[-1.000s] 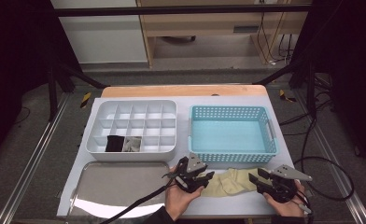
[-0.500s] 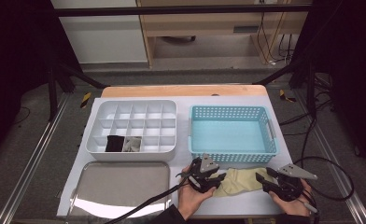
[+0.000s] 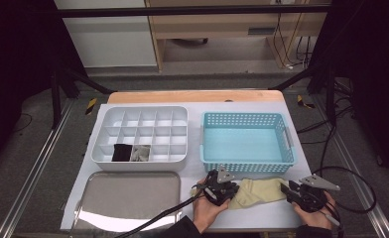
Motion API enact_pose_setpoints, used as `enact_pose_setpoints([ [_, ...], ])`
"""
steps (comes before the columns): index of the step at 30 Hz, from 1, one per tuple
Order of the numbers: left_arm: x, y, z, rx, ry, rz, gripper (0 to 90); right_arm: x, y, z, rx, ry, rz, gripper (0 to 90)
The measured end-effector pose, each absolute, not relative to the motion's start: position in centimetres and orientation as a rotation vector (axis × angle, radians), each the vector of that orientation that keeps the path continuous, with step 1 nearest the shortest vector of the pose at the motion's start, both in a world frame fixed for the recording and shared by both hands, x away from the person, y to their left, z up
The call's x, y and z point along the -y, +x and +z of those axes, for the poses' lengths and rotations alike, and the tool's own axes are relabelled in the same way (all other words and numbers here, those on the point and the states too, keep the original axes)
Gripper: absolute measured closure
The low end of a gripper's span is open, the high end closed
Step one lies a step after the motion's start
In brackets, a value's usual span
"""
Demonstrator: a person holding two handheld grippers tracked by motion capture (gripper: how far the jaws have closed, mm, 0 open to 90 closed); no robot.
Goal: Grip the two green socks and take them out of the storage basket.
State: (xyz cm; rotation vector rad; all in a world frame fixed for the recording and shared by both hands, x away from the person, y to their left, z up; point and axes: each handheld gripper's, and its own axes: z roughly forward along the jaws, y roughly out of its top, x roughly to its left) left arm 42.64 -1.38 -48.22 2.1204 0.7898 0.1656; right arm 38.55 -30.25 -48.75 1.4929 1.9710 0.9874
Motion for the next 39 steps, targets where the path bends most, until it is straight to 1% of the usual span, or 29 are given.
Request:
enact_pose_setpoints([
  [1, 1.4, 42.6, -48.2, -0.785, 2.121, 0.169, 86.1, 30.2, 38.5, -48.8, -1.972, 1.497, 1.001, 73.9],
  [2, 1.4, 42.6, -48.2, -0.785, 2.121, 0.172, 86.7, 30.2, 38.5, -48.7, -1.976, 1.501, 1.011, 81.1],
  [3, 1.3, 42.6, -48.0, -0.786, 2.121, 0.172, 87.1, 30.2, 38.4, -48.7, -1.984, 1.504, 1.025, 85.3],
  [4, 1.2, 42.5, -47.9, -0.784, 2.11, 0.17, 87.3, 30.1, 38.4, -48.7, -1.984, 1.504, 1.031, 86.4],
  [7, 0.8, 42.2, -47.1, -0.763, 2.1, 0.164, 87.5, 30.0, 38.1, -48.0, -1.975, 1.497, 1.062, 86.8],
  [12, -0.7, 41.3, -45.2, -0.733, 2.068, 0.157, 87.5, 29.2, 37.2, -46.0, -1.977, 1.426, 1.119, 86.8],
  [15, -2.3, 40.8, -44.3, -0.718, 2.064, 0.168, 87.5, 28.0, 36.7, -44.8, -1.995, 1.386, 1.162, 86.7],
  [19, -5.0, 40.6, -43.6, -0.742, 2.063, 0.19, 87.5, 26.3, 36.5, -44.0, -2.028, 1.326, 1.207, 86.6],
  [24, -8.4, 40.6, -44.1, -0.795, 2.063, 0.189, 87.5, 23.9, 37.0, -44.7, -2.086, 1.28, 1.248, 86.6],
  [28, -10.1, 40.4, -44.7, -0.832, 2.058, 0.187, 87.5, 22.2, 37.4, -45.4, -2.132, 1.251, 1.25, 86.5],
  [33, -11.1, 40.3, -45.0, -0.839, 2.073, 0.191, 87.5, 21.1, 37.6, -46.0, -2.164, 1.237, 1.245, 86.5],
  [39, -11.5, 40.6, -45.9, -0.853, 2.102, 0.191, 87.4, 20.7, 37.6, -46.6, -2.178, 1.238, 1.242, 86.3],
])
